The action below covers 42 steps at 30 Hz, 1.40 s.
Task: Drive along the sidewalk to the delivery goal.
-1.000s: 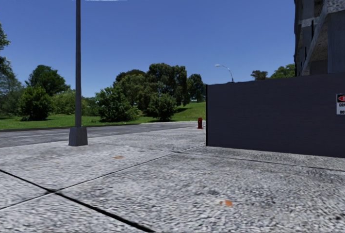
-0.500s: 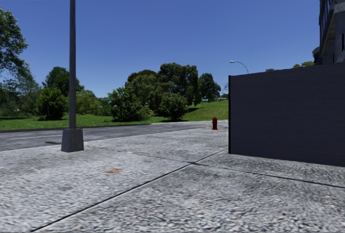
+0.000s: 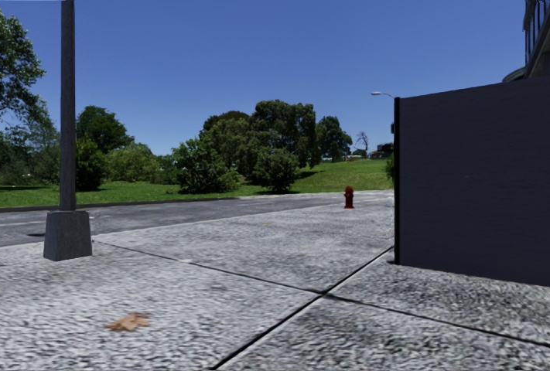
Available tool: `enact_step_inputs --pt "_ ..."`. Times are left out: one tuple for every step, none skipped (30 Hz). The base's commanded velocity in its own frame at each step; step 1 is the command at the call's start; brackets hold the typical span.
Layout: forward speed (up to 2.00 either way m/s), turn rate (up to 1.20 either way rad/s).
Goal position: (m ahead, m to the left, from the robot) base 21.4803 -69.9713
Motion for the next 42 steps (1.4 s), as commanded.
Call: enact_step_inputs --pt "2.0 0.0" --pt "2.0 0.0" --pt "2.0 0.0" --pt "2.0 0.0" --pt "2.0 0.0" --pt "2.0 0.0" --pt "2.0 0.0" --pt "2.0 0.0" --pt "2.0 0.0" --pt "2.0 0.0" --pt "2.0 0.0" --pt "2.0 0.0" --pt "2.0 0.0" --pt "2.0 0.0" --pt "2.0 -0.02" --pt "2.0 -0.04" --pt "2.0 -0.04" --pt "2.0 -0.11" --pt "2.0 -0.21" --pt "2.0 -0.21" --pt "2.0 -0.33" --pt "2.0 -0.37" --pt "2.0 -0.38" --pt "2.0 -0.38" --pt "2.0 -0.38" --pt "2.0 -0.39" --pt "2.0 -0.39" --pt "2.0 -0.39" --pt "2.0 -0.4" --pt "2.0 -0.47" --pt "2.0 -0.58" --pt "2.0 -0.58" --pt "2.0 -0.63" --pt "2.0 -0.64" --pt "2.0 -0.64" --pt "2.0 -0.64" --pt "2.0 -0.63" --pt "2.0 -0.63" --pt "2.0 -0.63" --pt "2.0 -0.63" --pt "2.0 -0.61" --pt "2.0 -0.61"
